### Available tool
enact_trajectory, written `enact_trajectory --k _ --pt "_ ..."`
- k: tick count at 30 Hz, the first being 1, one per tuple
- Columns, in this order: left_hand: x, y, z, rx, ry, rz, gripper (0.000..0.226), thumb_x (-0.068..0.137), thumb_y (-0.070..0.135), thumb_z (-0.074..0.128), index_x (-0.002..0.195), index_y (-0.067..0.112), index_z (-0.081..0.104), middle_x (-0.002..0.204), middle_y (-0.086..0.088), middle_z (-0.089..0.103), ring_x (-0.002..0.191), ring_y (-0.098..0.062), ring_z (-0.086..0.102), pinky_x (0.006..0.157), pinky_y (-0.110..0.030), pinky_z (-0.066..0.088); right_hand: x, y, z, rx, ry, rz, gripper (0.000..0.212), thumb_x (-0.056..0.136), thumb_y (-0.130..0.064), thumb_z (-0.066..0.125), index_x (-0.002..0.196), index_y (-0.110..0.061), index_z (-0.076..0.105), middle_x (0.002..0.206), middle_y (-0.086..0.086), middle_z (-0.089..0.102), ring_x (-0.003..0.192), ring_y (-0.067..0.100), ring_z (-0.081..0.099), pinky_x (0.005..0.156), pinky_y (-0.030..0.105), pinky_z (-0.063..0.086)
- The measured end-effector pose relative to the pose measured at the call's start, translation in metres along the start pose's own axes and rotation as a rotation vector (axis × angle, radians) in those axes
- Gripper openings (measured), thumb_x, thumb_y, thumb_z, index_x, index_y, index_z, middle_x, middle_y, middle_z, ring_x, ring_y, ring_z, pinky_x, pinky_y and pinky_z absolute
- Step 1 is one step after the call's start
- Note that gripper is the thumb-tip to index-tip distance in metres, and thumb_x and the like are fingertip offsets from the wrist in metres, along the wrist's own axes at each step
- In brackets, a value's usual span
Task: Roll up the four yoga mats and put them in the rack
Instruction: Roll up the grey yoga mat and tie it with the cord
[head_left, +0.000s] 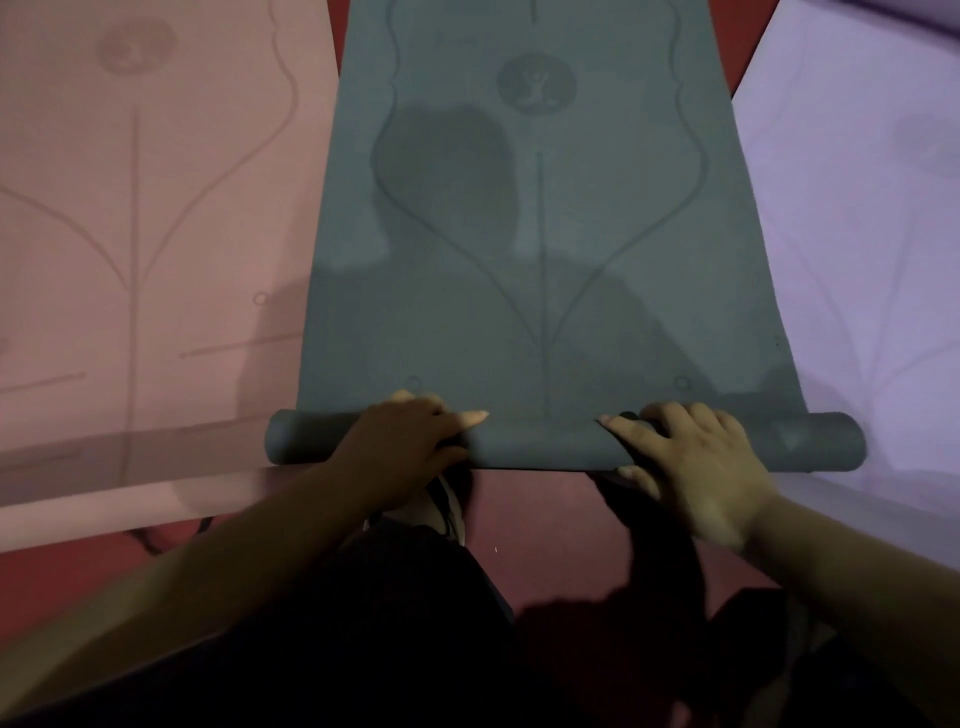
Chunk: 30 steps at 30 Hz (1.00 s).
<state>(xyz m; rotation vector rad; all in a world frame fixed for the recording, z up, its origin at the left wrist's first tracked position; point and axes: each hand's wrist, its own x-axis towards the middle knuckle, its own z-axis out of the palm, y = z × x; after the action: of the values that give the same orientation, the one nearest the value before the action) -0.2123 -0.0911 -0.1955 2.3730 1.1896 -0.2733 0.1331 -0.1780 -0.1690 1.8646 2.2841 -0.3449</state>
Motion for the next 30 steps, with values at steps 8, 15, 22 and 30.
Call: enact_trajectory --k 8,15,22,30 --pt "-0.01 -0.001 0.021 0.106 0.139 0.034 0.061 0.085 0.061 0.048 0.143 0.043 0.046 0.109 0.002 0.059 0.09 -0.027 0.06 0.072 -0.043 0.047 0.016 0.01 -0.001 0.07 -0.121 -0.024 0.059 0.089 -0.072 0.034 0.144 -0.052 0.035 0.113 -0.007 0.058 0.097 0.026 0.059 0.078 0.041 0.046" --pt "0.007 -0.002 -0.001 -0.008 -0.066 -0.042 0.076 0.08 0.074 0.024 0.149 0.049 0.04 0.121 0.002 0.062 0.11 -0.029 0.062 0.087 -0.044 0.051 0.012 0.005 0.003 -0.052 0.006 0.004 0.061 0.091 -0.069 0.036 0.146 -0.046 0.044 0.113 -0.001 0.057 0.093 0.028 0.052 0.083 0.044 0.043" --pt "0.013 -0.001 -0.005 0.037 -0.056 -0.001 0.058 0.097 0.057 0.048 0.152 0.045 0.036 0.132 0.0 0.06 0.12 -0.029 0.057 0.095 -0.042 0.047 0.02 0.004 0.005 -0.032 -0.03 0.052 0.058 0.088 -0.073 0.035 0.138 -0.047 0.048 0.109 -0.001 0.062 0.087 0.03 0.057 0.08 0.044 0.046" --pt "0.008 -0.003 0.009 0.049 0.058 0.017 0.062 0.084 0.061 0.043 0.143 0.043 0.047 0.111 0.002 0.062 0.097 -0.031 0.061 0.077 -0.043 0.051 0.036 0.015 -0.003 -0.004 -0.195 0.024 0.067 0.084 -0.081 0.015 0.147 -0.058 0.019 0.126 -0.007 0.053 0.106 0.026 0.054 0.089 0.04 0.041"
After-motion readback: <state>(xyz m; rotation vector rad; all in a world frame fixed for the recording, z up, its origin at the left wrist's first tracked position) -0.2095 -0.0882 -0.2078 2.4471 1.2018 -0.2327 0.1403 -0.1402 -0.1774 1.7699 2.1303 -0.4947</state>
